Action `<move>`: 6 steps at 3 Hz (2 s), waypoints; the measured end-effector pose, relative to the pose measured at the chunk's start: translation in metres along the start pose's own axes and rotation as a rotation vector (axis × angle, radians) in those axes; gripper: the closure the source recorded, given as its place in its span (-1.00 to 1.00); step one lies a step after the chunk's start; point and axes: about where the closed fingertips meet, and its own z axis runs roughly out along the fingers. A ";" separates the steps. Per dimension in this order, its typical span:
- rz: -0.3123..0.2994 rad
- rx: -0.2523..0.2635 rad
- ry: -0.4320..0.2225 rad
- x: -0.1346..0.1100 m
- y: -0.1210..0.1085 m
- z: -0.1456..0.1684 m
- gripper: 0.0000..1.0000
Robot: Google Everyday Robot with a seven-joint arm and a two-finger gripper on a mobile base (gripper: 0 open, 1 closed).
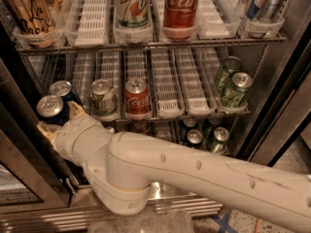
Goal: Pick pepsi can from middle shelf of fridge
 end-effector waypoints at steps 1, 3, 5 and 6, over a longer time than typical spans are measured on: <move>0.002 0.000 0.001 0.001 0.001 0.000 1.00; 0.039 0.057 0.023 0.015 0.011 -0.033 1.00; 0.077 0.084 0.071 0.036 0.000 -0.055 1.00; 0.077 0.084 0.071 0.036 0.000 -0.055 1.00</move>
Offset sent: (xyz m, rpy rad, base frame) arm -0.0207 -0.0092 -0.0080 -0.0368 0.0462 -0.0221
